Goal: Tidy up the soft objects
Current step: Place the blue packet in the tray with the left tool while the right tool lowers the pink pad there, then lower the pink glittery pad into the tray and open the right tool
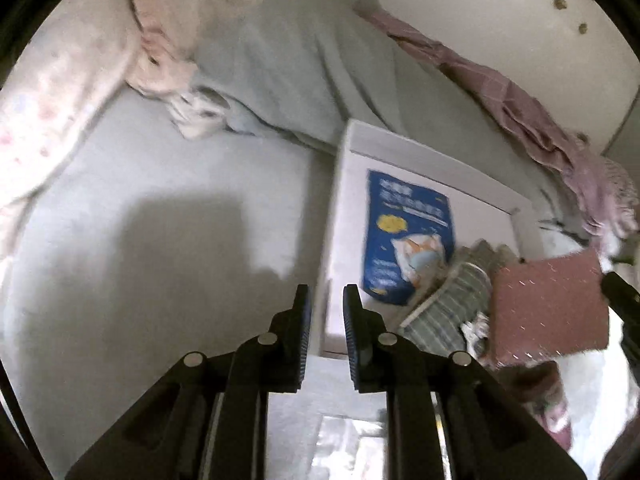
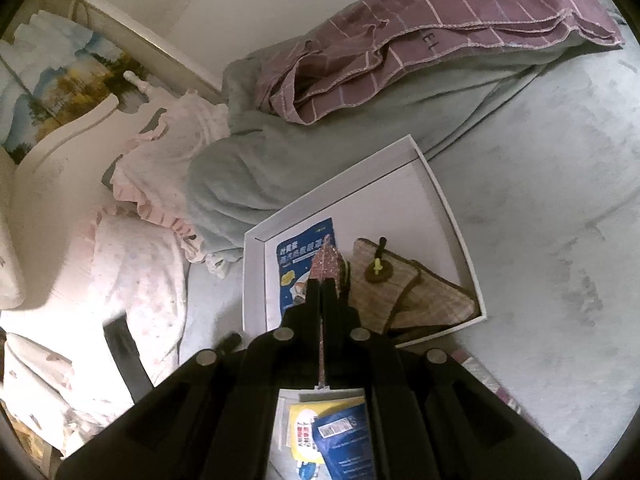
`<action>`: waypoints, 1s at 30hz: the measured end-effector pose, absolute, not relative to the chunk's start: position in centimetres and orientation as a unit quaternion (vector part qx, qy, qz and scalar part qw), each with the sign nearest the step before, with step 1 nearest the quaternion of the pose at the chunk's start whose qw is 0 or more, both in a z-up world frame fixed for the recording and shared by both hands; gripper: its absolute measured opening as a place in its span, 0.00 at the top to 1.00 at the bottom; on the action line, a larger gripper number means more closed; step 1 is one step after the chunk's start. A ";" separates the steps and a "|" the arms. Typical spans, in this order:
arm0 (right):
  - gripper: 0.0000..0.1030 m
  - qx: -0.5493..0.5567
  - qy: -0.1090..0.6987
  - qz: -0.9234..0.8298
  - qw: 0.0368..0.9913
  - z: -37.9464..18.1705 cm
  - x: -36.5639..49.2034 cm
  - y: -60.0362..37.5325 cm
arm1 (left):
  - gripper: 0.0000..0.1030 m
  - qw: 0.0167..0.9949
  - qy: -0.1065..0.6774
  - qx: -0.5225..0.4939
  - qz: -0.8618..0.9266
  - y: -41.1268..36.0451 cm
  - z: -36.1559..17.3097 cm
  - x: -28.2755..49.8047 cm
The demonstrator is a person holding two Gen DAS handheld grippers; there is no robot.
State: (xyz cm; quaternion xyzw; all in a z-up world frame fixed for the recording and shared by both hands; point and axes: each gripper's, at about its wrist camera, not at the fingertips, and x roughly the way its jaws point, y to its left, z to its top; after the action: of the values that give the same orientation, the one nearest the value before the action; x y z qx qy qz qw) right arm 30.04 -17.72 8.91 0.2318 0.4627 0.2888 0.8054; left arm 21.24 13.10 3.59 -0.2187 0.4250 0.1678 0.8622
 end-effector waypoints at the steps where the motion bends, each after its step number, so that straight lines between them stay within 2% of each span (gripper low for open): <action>1: 0.98 0.244 0.462 0.294 0.800 8.8 30.1 -17.6 | 0.85 0.859 0.430 -0.225 0.164 13.3 3.5 21.3; 12: 0.98 0.327 0.423 0.354 0.767 9.4 29.7 -16.8 | 0.85 0.872 0.408 -0.235 0.132 15.3 4.0 19.7; 22: 0.98 0.270 0.427 0.376 0.777 11.1 30.1 -10.7 | 0.85 0.865 0.415 -0.253 0.123 16.9 2.5 19.2; 30: 0.98 0.215 0.477 0.352 0.776 7.6 32.9 -5.6 | 0.87 0.869 0.417 -0.247 0.096 16.0 2.6 19.7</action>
State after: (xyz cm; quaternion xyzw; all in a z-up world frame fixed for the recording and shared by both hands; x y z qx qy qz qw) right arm 32.91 -5.63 7.56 0.2154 0.4770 0.3521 0.7759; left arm 19.71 15.99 2.59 -0.2467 0.4174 0.0958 0.8693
